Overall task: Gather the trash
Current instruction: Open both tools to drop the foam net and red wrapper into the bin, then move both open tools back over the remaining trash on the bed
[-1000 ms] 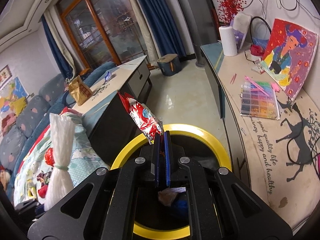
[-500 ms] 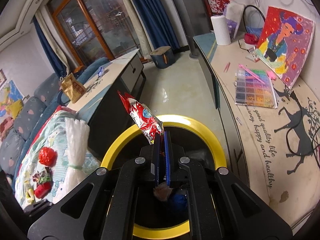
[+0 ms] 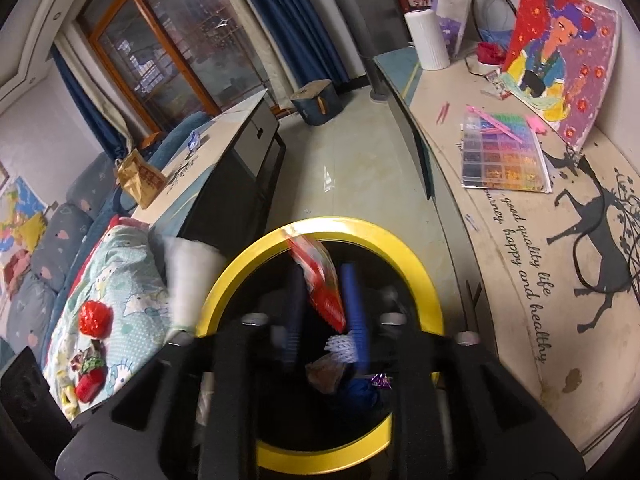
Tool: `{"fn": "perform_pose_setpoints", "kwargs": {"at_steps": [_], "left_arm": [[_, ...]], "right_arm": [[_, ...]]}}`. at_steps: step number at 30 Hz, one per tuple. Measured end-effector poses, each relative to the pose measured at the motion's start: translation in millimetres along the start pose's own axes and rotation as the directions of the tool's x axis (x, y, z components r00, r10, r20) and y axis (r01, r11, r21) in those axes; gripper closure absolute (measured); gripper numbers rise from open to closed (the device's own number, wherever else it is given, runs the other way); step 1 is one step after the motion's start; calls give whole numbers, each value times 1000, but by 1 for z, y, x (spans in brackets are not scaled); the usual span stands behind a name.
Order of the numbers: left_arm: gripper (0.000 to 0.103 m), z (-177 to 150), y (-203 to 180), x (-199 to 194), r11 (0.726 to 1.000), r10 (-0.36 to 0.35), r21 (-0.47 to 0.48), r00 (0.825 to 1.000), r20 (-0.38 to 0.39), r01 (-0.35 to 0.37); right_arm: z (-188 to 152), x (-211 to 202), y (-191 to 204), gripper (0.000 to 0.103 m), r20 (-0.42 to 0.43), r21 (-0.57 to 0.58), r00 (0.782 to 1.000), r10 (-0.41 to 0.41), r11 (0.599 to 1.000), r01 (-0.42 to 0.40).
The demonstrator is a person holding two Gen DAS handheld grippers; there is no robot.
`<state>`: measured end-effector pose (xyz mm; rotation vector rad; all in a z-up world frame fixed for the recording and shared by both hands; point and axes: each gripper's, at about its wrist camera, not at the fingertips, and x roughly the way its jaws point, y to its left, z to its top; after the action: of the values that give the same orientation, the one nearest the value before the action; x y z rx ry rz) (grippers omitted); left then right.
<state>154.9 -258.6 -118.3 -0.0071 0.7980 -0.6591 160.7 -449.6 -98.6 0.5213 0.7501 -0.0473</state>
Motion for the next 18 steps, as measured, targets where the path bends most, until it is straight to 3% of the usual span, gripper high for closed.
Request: {"fn": "perform_pose_setpoints", "kwargs": {"at_steps": [1,5,11,18], "left_arm": [[24,0,1,-2,1000,5,1,1000,7,-5],[7,-1,8,-13,999,34,-31,999,30,-33],[6,-1,17,-45,991,130,-52,986,102,-125],[6,0,31,-84,979,200,-73,966,166,-191]], "right_arm": [[0,-1,0,72,3,-4,1000,-3,1000,3],[0,-4,2,58,20,-10,1000,-19,1000,19],[2,-13,16,43,58,-49,998,-20,999,23],[-3,-17,49,39,57,-119,998,40,992,-33]]}}
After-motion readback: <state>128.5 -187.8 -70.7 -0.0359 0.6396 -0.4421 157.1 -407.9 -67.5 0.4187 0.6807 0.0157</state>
